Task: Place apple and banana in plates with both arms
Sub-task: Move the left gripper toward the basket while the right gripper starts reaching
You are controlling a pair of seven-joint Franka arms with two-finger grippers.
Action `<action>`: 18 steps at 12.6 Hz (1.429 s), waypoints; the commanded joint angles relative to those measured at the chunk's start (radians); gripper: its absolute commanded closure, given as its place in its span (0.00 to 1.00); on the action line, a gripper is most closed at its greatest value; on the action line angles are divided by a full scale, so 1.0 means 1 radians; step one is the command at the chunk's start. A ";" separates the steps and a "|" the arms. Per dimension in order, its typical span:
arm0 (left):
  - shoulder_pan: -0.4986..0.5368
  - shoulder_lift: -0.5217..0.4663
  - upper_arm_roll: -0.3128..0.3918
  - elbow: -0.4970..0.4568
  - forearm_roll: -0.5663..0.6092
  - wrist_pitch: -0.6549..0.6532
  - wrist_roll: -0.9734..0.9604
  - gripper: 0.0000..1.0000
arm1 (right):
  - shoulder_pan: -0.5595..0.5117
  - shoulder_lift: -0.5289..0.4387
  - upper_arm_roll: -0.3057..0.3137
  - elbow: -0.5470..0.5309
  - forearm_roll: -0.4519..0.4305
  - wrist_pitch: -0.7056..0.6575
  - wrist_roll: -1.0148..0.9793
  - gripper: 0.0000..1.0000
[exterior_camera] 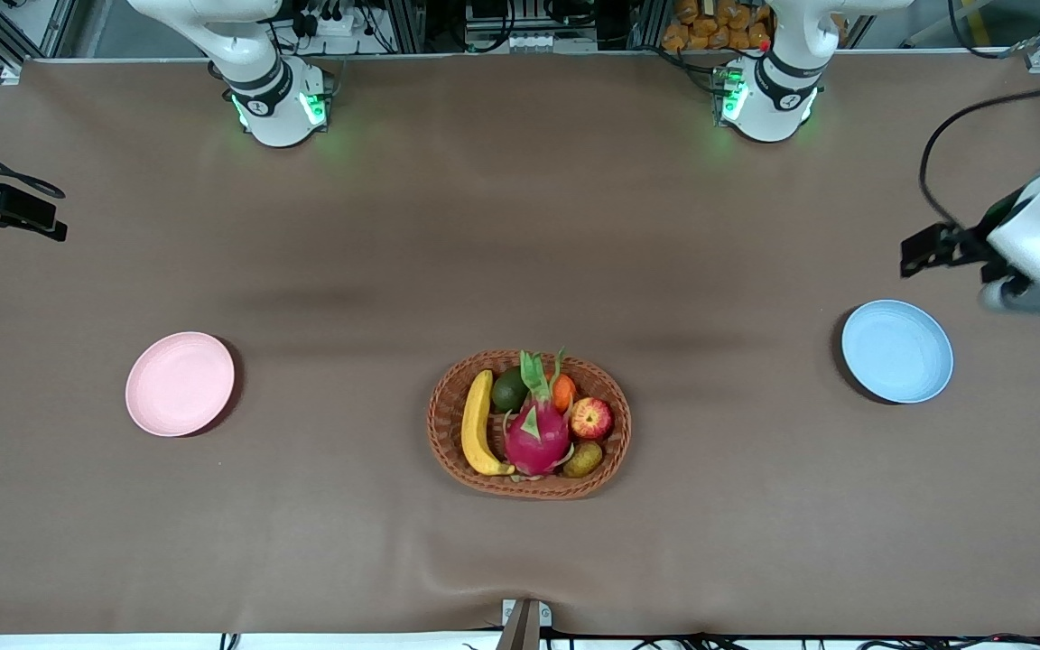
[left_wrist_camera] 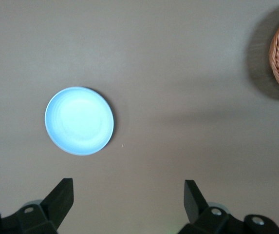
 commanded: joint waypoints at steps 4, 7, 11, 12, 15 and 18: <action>-0.047 0.140 -0.003 0.030 -0.013 0.134 0.010 0.00 | -0.011 0.016 0.012 -0.033 0.017 0.044 0.006 0.00; -0.090 0.203 -0.005 0.032 -0.010 0.203 -0.002 0.00 | -0.011 0.030 0.012 -0.036 0.023 0.050 0.006 0.00; -0.152 0.278 -0.008 0.041 -0.016 0.318 -0.006 0.00 | -0.051 0.030 0.011 -0.038 0.060 0.039 0.000 0.00; -0.172 0.306 -0.008 0.050 -0.018 0.364 -0.006 0.00 | -0.062 0.031 0.011 -0.041 0.061 0.038 -0.001 0.00; -0.228 0.387 -0.009 0.101 -0.041 0.449 -0.002 0.00 | -0.062 0.031 0.011 -0.075 0.122 0.048 -0.001 0.00; -0.297 0.462 -0.009 0.105 -0.058 0.594 0.013 0.00 | 0.001 0.074 0.012 -0.121 0.188 0.131 -0.001 0.00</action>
